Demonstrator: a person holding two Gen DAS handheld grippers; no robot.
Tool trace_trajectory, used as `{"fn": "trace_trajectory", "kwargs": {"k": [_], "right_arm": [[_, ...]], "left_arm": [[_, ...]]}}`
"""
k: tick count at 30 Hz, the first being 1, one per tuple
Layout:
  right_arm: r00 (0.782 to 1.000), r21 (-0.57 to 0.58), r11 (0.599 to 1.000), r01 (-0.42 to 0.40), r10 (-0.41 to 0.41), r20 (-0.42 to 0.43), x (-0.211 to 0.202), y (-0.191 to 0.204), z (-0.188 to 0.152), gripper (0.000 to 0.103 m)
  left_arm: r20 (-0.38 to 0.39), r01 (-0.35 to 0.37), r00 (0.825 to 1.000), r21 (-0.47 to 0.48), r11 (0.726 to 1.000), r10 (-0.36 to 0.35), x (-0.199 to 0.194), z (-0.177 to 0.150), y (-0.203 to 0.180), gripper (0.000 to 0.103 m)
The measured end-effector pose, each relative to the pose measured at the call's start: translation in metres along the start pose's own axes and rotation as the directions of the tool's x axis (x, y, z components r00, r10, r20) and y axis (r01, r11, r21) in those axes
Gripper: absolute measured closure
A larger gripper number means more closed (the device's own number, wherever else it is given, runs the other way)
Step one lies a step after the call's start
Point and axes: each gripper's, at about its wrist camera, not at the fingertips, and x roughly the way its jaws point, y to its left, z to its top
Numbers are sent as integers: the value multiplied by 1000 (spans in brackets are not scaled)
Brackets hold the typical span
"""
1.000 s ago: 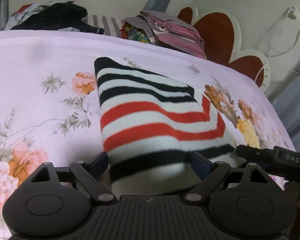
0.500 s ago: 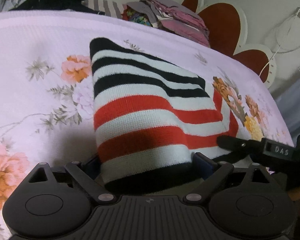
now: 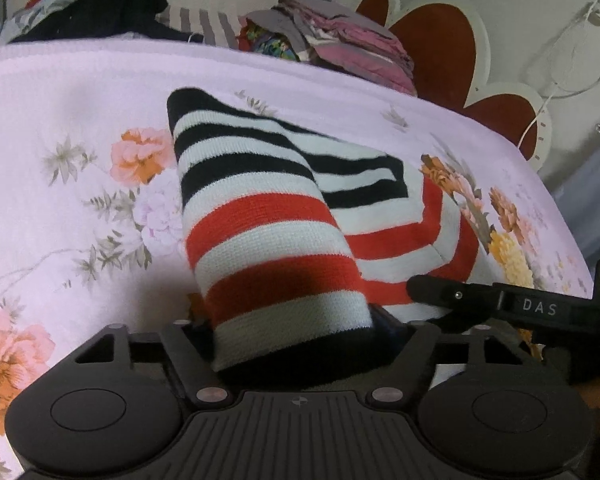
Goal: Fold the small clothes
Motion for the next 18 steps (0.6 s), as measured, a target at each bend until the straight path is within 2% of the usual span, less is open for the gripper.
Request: {"fn": "trace_trajectory", "kwargs": {"k": [4,10,15,18], "right_arm": [[998,18,999,-44,44,38,-15,11,-1,67],[994,-11,995,-96,96,50,-27,50,0,68],[987,-33,988,-151,153,55,-26,101,-8,68],[982,-54,982,-180,183,47,-18,144,-16,68]], "left_arm": [[35,17,999,1,1000,-17,-14,2,1,46],[81,27,996,4,1000,-28,-53,6,11,47],[128,2,992,-3,1000,-2,-108,4,48,47],[151,-15,988,-22,1000,18,-141,1,84,47]]}}
